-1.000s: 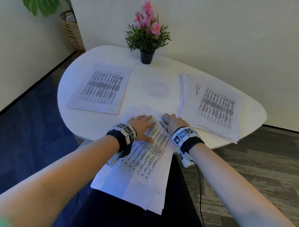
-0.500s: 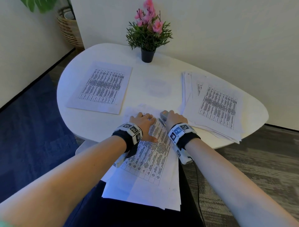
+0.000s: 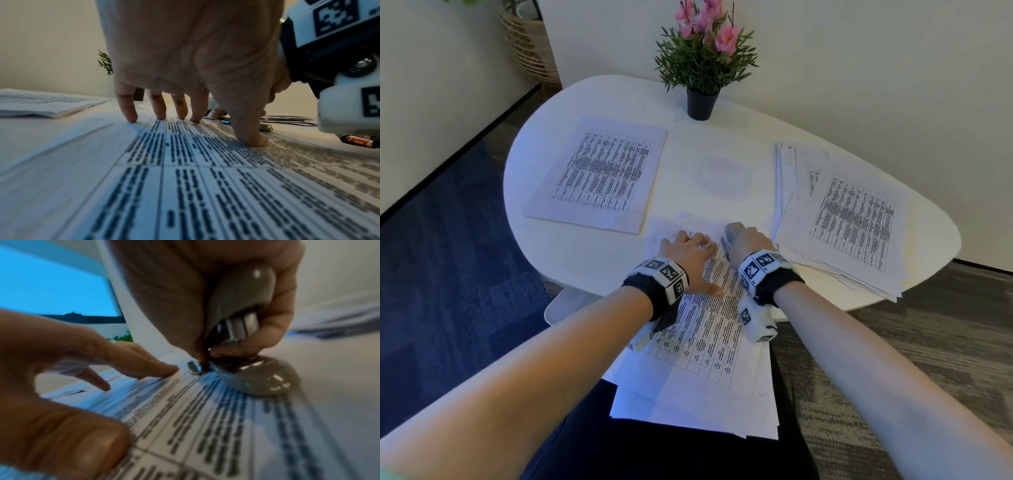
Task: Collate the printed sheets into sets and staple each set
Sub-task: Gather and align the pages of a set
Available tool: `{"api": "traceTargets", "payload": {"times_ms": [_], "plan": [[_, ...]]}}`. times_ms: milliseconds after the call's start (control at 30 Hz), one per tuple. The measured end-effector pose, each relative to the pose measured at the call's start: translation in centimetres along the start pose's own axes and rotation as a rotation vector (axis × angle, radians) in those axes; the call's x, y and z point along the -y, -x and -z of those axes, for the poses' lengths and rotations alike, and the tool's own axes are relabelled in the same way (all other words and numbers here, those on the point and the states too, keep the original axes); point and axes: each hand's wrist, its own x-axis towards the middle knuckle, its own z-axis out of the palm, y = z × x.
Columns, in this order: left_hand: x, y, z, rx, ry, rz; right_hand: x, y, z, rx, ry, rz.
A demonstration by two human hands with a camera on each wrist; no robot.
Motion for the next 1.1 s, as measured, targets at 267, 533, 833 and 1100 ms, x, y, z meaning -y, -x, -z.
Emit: {"api": "traceTargets", "payload": {"times_ms": [267, 533, 833, 1100], "plan": [[0.0, -0.1, -0.1, -0.026, 0.023, 0.027, 0.6, 0.0, -0.7, -0.056, -0.039, -0.047], [0.0, -0.3, 0.0, -0.019, 0.023, 0.04, 1.1, -0.9, 0.2, -0.001, 0.031, 0.007], [-0.3, -0.3, 0.1, -0.045, 0.012, 0.066, 1.5, -2.0, 0.6, -0.015, 0.036, 0.108], [-0.4, -0.5, 0.4, -0.031, 0.007, 0.088, 2.5, -2.4, 0.9, -0.085, 0.103, 0.112]]}}
